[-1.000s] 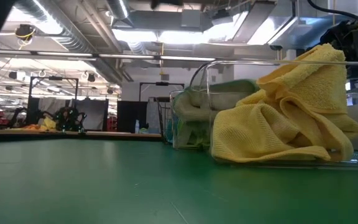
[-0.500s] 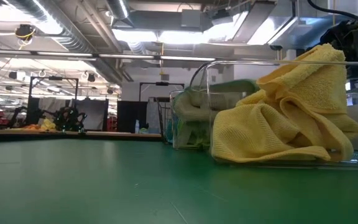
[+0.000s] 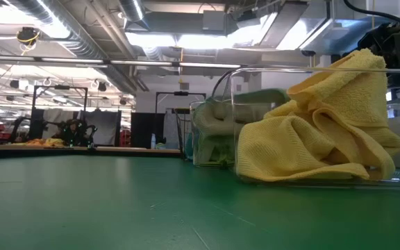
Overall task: Sort microfiber towel by color & place in baskets
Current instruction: Return to Home Position
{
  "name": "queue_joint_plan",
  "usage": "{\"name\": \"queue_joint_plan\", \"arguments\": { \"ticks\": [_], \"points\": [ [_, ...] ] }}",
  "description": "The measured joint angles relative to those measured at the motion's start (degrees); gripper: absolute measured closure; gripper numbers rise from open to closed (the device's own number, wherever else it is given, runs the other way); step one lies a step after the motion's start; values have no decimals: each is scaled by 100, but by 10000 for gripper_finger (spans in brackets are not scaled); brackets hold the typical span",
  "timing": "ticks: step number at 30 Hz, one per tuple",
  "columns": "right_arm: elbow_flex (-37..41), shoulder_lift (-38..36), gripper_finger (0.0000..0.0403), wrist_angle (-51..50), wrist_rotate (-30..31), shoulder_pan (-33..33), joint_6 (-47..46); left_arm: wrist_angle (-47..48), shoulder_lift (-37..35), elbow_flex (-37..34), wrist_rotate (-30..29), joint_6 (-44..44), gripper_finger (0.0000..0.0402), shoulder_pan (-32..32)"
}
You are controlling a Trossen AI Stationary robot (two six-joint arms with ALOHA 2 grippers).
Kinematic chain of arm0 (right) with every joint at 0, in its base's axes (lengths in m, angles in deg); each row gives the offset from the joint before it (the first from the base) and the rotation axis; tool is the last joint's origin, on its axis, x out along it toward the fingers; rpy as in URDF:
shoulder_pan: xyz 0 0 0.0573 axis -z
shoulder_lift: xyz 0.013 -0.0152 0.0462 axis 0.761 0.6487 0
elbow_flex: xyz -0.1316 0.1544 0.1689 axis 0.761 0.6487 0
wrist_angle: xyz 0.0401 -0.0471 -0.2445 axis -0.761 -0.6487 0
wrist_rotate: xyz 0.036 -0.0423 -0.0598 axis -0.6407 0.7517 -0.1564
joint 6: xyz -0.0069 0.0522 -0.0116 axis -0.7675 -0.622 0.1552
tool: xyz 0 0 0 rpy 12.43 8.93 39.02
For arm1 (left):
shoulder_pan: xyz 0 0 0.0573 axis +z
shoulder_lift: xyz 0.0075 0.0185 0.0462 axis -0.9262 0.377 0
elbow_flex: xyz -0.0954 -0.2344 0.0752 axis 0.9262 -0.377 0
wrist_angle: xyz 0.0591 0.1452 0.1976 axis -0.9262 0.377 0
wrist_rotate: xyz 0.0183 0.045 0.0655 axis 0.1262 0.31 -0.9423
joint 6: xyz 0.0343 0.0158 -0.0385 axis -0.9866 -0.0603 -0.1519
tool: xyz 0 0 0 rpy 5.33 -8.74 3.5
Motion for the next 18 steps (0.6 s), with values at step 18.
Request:
{"name": "queue_joint_plan", "arguments": {
  "ticks": [18],
  "points": [
    [0,0,162,0,2,4,0,-3960,-3091,-5641,721,-167,269,-4]
  ]
}}
